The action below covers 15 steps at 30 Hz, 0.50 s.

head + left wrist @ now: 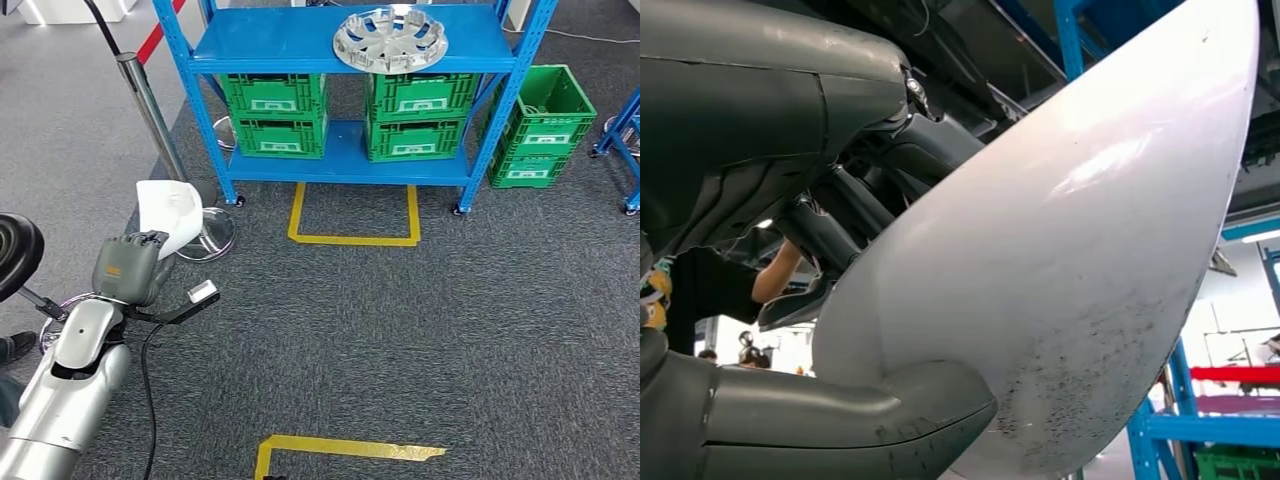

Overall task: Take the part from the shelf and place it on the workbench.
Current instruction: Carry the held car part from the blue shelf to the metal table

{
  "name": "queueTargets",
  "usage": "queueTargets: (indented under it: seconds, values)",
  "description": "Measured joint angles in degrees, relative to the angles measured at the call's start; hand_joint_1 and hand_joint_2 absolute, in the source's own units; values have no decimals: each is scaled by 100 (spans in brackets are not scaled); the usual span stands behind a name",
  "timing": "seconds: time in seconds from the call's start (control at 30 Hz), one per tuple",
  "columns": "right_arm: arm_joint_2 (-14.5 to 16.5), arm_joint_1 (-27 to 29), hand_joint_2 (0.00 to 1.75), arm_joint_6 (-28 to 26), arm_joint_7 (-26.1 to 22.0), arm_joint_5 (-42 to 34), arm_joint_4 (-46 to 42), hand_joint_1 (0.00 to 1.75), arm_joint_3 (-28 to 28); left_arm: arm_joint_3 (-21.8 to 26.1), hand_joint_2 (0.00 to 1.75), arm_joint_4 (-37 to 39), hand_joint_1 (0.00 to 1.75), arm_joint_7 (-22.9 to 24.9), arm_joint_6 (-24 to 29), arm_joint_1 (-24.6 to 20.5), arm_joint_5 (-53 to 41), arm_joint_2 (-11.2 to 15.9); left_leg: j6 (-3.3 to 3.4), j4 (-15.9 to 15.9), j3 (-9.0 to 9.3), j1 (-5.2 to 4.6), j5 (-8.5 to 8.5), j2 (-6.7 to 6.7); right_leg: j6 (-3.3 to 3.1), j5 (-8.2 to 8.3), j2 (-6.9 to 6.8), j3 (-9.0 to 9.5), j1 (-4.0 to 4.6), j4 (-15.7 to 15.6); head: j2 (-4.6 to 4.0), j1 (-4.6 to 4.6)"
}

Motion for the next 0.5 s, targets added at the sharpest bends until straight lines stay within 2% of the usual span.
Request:
queueTargets:
  seconds: [0.03, 0.1, 0.17, 0.27, 0.3, 0.33, 0.37, 0.43, 0.47, 0.5]
  values:
    - [0, 0, 0, -1, 2, 1, 2, 0, -1, 0, 175, 3, 175, 0, 0, 3, 0, -1, 25, -150, 116, -2, 107, -1, 2, 18, 2, -17, 10, 0, 1, 1]
    - [2, -2, 0, -15, 2, 9, 5, 0, -4, 2, 175, 3, 175, 0, 2, -6, 0, 0, 112, -914, 583, -19, 437, -4, 16, 47, 6, -34, 28, 1, 1, 2]
    - [3, -11, 0, -74, 1, 45, 13, 0, -5, 5, 175, 3, 175, 0, 10, -28, 0, 2, 180, -1530, 921, -47, 584, -5, 55, 71, 1, -58, 49, 11, 0, 5]
    - [4, -23, 0, -270, -22, 200, 37, 0, -5, 22, 175, 7, 175, -2, 37, -37, -6, 13, 211, -1696, 946, -61, 616, -36, 145, 108, -44, -98, 46, 9, 0, 5]
    - [4, -29, 0, -337, -35, 269, 49, 0, -6, 28, 175, 9, 175, -4, 52, -38, -10, 14, 227, -1722, 940, -51, 650, -53, 174, 73, -49, -126, 41, 41, 0, 9]
    - [4, -40, 0, -392, -49, 341, 63, 0, -7, 33, 175, 10, 175, -7, 72, -42, -13, 14, 252, -1748, 931, -39, 689, -71, 201, -27, -48, -189, 39, 162, 0, 17]
    - [4, -58, 0, -433, -60, 406, 80, 0, -11, 37, 175, 11, 175, -9, 89, -45, -15, 13, 273, -1770, 916, -28, 725, -90, 221, -195, -43, -304, 37, 407, 0, 27]
    - [4, -99, 0, -486, -85, 514, 127, 0, -31, 40, 175, 23, 175, -11, 107, -44, -16, 12, 303, -1765, 856, -36, 768, -134, 248, -604, -34, -624, 33, 1155, 0, 41]
    - [4, -114, 0, -504, -98, 555, 153, 0, -48, 43, 175, 32, 175, -11, 107, -37, -17, 13, 306, -1763, 830, -42, 786, -165, 255, -729, -34, -749, 32, 1469, 0, 40]
    - [4, -125, 0, -521, -114, 592, 179, 0, -67, 46, 175, 40, 175, -11, 106, -29, -18, 13, 305, -1761, 808, -47, 803, -206, 258, -748, -33, -788, 33, 1605, 0, 39]
